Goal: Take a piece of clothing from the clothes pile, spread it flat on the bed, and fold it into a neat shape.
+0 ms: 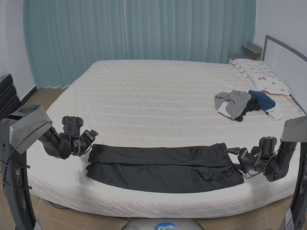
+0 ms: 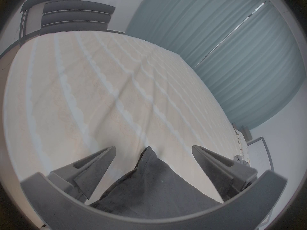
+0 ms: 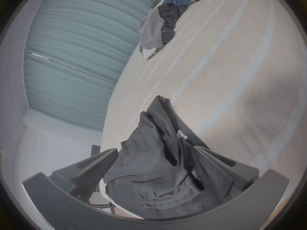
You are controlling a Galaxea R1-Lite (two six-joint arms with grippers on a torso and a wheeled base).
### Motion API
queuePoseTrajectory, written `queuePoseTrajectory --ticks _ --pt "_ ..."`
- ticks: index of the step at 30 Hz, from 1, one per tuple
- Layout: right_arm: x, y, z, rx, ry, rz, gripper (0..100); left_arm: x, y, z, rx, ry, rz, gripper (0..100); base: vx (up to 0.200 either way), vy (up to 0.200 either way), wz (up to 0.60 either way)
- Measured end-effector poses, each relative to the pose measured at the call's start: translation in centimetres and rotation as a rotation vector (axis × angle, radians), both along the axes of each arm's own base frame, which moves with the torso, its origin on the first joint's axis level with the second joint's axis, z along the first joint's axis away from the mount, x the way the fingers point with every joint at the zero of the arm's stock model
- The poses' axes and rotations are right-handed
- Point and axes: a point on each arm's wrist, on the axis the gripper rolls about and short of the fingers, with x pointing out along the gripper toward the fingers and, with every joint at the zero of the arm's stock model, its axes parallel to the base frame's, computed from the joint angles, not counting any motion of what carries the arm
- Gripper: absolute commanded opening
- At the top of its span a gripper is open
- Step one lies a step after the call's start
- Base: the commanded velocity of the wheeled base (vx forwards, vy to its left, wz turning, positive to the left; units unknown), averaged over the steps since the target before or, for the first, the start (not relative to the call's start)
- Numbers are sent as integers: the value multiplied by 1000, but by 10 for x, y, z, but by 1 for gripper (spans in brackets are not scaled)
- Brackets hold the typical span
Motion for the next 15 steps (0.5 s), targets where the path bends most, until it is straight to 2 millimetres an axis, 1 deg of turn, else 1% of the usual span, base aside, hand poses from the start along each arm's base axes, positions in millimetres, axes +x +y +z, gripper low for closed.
queuePoseTrajectory --ticks 2,5,7,9,11,15 --pt "0 0 0 0 0 0 100 -8 1 9 -1 -5 0 100 0 0 0" --pt "0 0 0 -2 0 1 100 -20 -1 21 -3 -9 -10 100 -200 0 0" --pt "0 0 0 -1 0 1 100 -25 -2 25 -3 -4 -15 100 -200 0 0" --pt "0 0 0 -2 0 2 100 -29 -4 28 -3 -5 -19 100 0 0 0" --pt "0 0 0 -2 -1 1 100 -33 -4 27 -3 0 -23 100 0 0 0" --pt "0 0 0 -2 -1 2 100 -50 -4 14 -3 40 -38 100 0 0 0"
